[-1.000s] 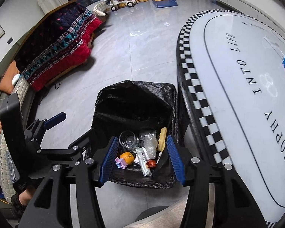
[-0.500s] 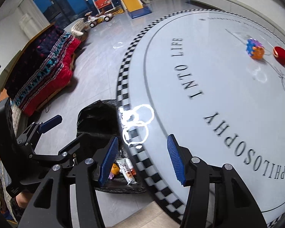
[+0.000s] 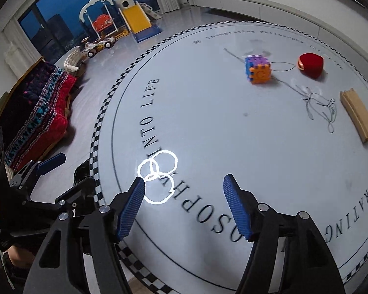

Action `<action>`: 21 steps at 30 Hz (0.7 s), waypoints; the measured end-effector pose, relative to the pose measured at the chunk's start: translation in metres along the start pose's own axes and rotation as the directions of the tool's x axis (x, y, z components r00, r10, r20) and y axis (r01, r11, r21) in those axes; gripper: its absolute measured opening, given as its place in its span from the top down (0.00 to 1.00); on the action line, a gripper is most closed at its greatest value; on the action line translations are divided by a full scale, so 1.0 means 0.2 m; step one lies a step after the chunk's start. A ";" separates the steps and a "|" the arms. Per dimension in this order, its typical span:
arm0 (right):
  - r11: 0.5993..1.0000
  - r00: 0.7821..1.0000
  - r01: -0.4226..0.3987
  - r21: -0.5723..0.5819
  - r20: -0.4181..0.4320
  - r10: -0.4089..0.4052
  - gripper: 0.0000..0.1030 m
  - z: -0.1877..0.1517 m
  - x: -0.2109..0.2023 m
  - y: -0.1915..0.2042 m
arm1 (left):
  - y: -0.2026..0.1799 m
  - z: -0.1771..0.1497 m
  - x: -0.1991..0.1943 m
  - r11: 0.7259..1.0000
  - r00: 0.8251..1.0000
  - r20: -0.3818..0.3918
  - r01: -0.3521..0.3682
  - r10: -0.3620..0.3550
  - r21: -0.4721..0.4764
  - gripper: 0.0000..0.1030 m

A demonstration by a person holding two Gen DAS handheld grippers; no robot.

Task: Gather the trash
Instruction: 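Move both tools back over the table toward the block cube and cardboard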

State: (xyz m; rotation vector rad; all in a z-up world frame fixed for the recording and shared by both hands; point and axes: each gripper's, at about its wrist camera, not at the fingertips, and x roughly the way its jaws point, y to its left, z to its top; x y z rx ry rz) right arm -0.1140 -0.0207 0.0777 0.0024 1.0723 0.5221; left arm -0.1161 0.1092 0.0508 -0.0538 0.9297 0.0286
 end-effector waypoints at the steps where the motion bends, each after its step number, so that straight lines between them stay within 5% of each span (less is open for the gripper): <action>1: 1.000 1.000 0.010 0.007 0.005 -0.010 0.34 0.01 -0.01 -0.04 | -0.04 0.03 0.01 1.000 1.000 0.000 0.005 -0.005 0.009 0.06; 16: 0.982 0.986 0.148 0.114 0.061 -0.156 0.33 0.20 -0.18 -0.63 | -0.55 0.40 0.23 0.989 0.996 -0.037 0.088 -0.084 0.122 0.06; 21: 0.967 0.967 0.236 0.098 0.075 -0.244 0.22 0.30 -0.23 -0.81 | -0.67 0.51 0.32 0.985 0.993 -0.057 0.109 -0.102 0.137 0.06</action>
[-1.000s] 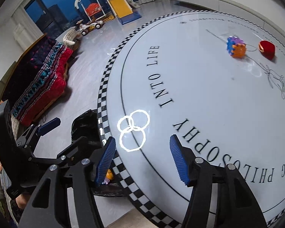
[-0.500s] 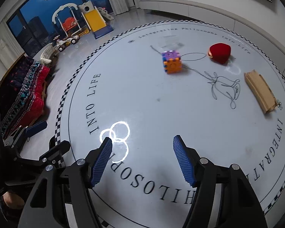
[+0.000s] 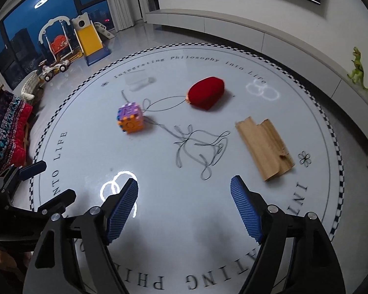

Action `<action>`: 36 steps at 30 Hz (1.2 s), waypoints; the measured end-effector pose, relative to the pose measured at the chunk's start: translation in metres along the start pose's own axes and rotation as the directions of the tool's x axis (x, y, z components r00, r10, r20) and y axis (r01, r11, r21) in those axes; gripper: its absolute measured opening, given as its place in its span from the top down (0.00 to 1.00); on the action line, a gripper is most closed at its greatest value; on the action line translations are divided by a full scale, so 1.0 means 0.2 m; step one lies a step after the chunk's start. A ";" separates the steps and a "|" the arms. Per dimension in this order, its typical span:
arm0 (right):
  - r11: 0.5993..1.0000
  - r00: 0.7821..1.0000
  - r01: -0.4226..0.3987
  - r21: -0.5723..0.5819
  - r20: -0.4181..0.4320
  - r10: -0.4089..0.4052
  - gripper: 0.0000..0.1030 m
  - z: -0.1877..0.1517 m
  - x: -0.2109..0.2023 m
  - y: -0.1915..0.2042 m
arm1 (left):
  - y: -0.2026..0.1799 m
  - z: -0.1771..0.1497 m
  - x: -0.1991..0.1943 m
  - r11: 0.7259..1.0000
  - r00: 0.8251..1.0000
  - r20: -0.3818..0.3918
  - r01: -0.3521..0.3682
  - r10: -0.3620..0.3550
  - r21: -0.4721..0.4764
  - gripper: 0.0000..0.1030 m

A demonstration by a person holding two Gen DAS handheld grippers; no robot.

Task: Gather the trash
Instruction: 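Move both tools back over the table toward the block cube and cardboard, then grasp the purple N block cube with the left tool while the right tool grasps the cardboard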

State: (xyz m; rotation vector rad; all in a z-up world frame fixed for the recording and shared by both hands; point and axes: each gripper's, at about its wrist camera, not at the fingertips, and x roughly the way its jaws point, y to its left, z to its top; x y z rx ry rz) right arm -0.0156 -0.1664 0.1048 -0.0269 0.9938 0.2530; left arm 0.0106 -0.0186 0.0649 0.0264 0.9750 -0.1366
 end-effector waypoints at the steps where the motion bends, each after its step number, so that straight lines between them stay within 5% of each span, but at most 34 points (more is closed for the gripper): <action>1: 1.000 1.000 0.020 -0.005 0.000 -0.020 0.20 0.03 0.01 -0.04 | -0.01 0.03 0.02 1.000 1.000 -0.006 0.005 -0.005 0.001 0.06; 18: 0.979 0.981 0.140 -0.148 -0.116 -0.158 0.18 0.27 0.41 -0.40 | -0.03 0.34 0.32 0.998 0.998 -0.053 0.042 -0.044 -0.049 0.06; 27: 0.994 0.975 0.074 -0.084 -0.204 -0.090 0.18 0.27 0.60 -0.54 | 0.01 0.47 0.50 0.997 0.997 -0.074 0.024 -0.030 -0.077 0.06; 36: 0.996 0.983 0.046 -0.077 -0.173 -0.059 0.57 0.26 0.56 -0.49 | 0.03 0.48 0.59 0.994 0.997 -0.075 0.025 -0.033 -0.105 0.06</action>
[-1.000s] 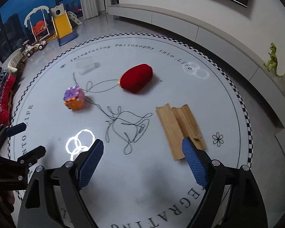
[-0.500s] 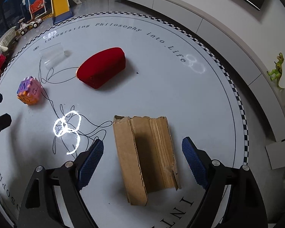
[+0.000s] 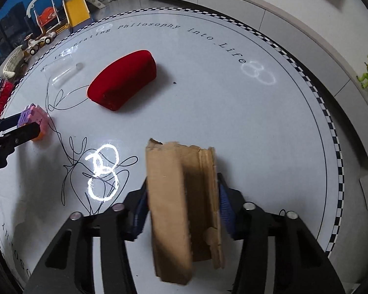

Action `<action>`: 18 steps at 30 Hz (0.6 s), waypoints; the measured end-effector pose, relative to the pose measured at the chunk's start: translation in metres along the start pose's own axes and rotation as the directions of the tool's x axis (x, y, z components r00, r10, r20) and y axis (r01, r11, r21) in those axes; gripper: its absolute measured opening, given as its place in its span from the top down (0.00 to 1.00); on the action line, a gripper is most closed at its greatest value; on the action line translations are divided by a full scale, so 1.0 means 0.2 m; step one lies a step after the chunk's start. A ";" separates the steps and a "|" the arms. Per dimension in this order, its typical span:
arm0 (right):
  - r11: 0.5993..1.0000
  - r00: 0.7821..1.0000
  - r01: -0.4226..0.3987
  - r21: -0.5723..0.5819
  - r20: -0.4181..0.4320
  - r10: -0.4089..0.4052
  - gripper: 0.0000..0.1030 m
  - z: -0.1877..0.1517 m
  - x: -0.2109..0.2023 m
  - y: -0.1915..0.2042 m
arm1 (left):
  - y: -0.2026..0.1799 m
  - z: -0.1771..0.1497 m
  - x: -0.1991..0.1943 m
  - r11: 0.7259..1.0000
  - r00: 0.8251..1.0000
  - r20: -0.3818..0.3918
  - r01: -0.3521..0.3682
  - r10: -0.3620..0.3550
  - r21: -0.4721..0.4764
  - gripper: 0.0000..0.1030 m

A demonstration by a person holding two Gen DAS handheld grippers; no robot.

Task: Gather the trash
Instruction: 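Grasp the purple N block cube with the left tool while the right tool grasps the cardboard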

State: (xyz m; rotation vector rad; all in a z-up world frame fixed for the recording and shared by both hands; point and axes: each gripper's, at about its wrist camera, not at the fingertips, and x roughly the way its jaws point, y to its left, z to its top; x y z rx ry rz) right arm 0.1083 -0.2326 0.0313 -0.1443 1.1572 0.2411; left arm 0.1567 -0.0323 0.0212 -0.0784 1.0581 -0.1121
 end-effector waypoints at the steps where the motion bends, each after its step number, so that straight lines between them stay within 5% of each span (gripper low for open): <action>1: 1.000 1.000 0.003 0.008 0.000 -0.003 0.58 0.00 0.01 0.00 | -0.01 0.00 0.00 1.000 1.000 0.009 0.001 -0.001 0.004 0.06; 6: 0.999 1.000 0.004 0.032 0.012 -0.005 0.66 0.01 0.00 -0.03 | -0.04 0.00 0.02 0.998 0.999 0.013 0.039 -0.039 0.042 0.14; 10: 0.999 1.000 0.016 0.051 0.016 -0.017 0.66 0.01 0.00 -0.01 | -0.05 -0.01 0.05 0.997 0.999 0.011 0.038 -0.039 0.061 0.50; 18: 0.996 1.000 -0.013 0.092 0.021 0.011 0.67 -0.03 -0.04 0.01 | 0.01 -0.07 -0.02 0.997 0.998 0.037 0.046 -0.048 0.061 0.50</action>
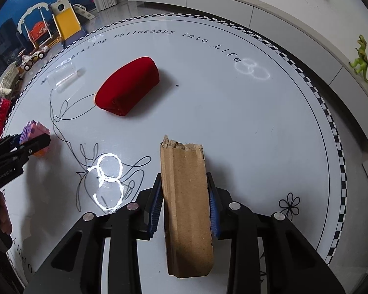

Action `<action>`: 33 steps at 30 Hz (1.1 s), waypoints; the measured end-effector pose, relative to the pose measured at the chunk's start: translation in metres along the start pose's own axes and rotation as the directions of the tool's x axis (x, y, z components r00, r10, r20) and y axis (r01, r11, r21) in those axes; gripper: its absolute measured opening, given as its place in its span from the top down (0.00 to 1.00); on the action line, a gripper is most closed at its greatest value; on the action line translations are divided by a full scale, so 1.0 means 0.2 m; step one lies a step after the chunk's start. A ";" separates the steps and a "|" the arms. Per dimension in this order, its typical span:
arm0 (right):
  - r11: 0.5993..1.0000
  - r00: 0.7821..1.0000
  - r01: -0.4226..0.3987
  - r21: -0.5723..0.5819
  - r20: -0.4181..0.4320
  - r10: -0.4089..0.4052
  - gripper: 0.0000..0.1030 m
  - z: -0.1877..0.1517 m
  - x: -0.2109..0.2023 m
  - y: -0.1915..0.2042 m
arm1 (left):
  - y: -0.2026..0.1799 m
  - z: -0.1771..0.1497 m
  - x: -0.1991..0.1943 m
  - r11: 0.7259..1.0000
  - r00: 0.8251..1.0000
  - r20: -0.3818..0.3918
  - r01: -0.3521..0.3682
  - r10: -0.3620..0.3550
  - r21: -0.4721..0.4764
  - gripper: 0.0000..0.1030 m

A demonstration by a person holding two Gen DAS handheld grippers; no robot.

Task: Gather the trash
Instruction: 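Grasp the purple N block cube with the left tool while the right tool grasps the cardboard, then carry block cube and cardboard toward the trash bag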

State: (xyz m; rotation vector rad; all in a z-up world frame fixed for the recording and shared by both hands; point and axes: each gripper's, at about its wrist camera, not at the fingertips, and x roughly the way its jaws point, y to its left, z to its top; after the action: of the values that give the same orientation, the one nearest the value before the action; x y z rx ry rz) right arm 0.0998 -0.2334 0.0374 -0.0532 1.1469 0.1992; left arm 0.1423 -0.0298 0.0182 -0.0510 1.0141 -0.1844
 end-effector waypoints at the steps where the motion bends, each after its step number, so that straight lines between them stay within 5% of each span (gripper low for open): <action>1: 1.000 1.000 -0.005 0.002 0.001 0.005 0.67 -0.01 -0.01 0.01 | 0.01 -0.01 -0.02 1.000 1.000 0.002 0.002 -0.002 0.006 0.50; 14: 0.998 0.997 -0.055 -0.037 0.054 0.057 0.67 -0.11 -0.24 0.22 | -0.01 -0.24 -0.28 0.998 0.999 0.033 0.015 -0.017 0.053 0.50; 33: 0.977 0.981 -0.152 -0.151 0.095 0.168 0.67 -0.41 -0.54 0.69 | 0.10 -0.59 -0.59 1.000 0.996 0.084 0.013 -0.014 0.005 0.50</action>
State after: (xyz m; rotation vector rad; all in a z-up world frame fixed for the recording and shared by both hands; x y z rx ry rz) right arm -0.0423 -0.1233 0.1093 -0.0762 1.0288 0.4232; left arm -0.0159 0.0156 0.0522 -0.0610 0.9296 -0.1952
